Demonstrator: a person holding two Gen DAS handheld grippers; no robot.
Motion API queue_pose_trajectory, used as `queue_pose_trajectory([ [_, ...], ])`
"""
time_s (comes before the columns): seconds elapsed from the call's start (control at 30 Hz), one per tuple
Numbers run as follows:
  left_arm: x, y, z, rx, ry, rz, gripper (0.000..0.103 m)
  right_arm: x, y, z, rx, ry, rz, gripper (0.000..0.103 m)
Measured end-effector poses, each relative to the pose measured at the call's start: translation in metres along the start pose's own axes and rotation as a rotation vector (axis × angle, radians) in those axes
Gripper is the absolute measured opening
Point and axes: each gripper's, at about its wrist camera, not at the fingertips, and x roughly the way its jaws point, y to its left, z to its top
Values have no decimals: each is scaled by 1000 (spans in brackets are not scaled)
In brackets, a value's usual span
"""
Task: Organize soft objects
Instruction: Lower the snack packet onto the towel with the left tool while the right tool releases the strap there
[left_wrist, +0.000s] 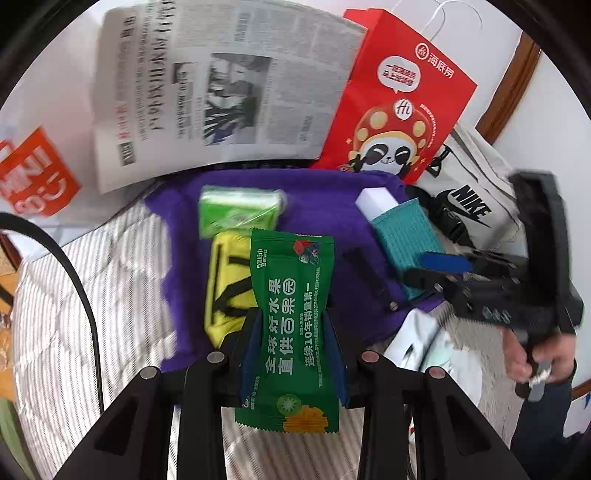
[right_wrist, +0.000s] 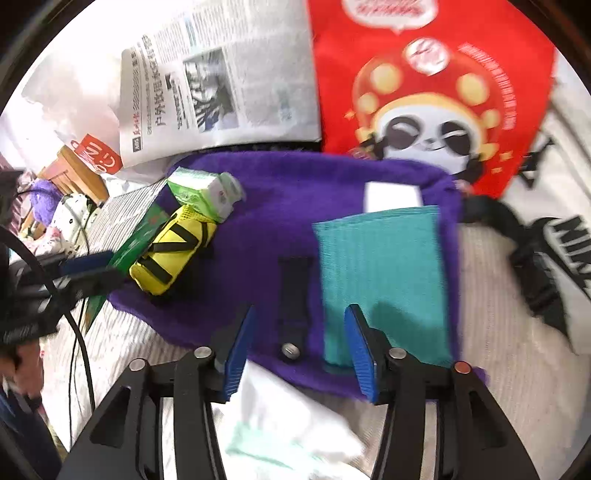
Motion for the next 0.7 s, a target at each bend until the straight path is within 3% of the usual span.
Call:
queue_pose_trajectory([
  [0.13, 15, -14, 15, 36, 14, 19, 32, -28, -20, -19, 21, -32, -51, 57],
  [0.33, 55, -30, 39, 69, 67, -10, 32, -46, -44, -44, 82, -49, -52, 57],
  [0.53, 90, -28, 55, 79, 119, 60, 32, -36, -52, -55, 117, -20, -44, 57],
  [0.63, 100, -25, 60, 71, 139, 19, 33, -34, -54, -60, 124, -12, -37, 57],
  [0.7, 107, -28, 61, 88, 150, 65, 35, -33, -55, -62, 133, -11, -31, 57],
])
